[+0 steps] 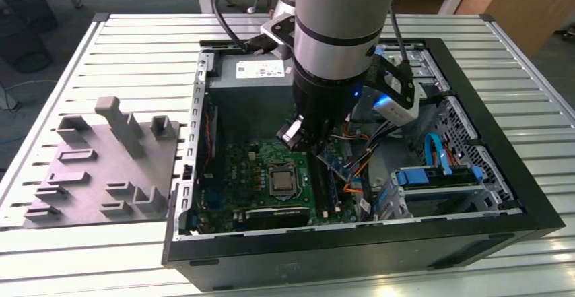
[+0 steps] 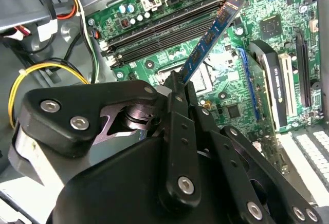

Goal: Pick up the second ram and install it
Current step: 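Insert the second ram into the second slot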

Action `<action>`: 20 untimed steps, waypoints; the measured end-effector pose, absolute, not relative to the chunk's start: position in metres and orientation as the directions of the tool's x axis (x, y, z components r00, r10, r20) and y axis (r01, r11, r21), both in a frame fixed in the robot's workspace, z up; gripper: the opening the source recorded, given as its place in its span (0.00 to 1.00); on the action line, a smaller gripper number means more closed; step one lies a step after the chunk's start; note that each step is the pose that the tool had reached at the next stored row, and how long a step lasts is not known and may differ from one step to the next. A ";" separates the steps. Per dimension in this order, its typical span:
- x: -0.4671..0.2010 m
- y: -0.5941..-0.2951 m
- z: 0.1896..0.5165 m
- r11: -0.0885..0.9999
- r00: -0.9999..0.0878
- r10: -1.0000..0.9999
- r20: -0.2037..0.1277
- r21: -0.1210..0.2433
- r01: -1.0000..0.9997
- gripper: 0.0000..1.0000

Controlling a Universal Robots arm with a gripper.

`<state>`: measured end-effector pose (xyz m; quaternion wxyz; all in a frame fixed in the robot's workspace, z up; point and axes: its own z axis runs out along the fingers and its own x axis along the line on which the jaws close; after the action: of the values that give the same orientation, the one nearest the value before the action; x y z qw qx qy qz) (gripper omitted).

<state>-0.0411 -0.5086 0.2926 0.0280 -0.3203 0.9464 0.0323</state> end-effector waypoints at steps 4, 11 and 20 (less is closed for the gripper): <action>-0.041 -0.509 0.293 0.812 -0.812 -0.579 -0.074 0.043 -0.583 0.14; -0.041 -0.509 0.293 0.843 -0.843 -0.532 -0.074 0.043 -0.536 0.14; -0.041 -0.509 0.292 0.879 -0.879 -0.472 -0.074 0.043 -0.475 0.14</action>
<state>-0.0411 -0.5086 0.2925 0.0305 -0.2444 0.9687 0.0300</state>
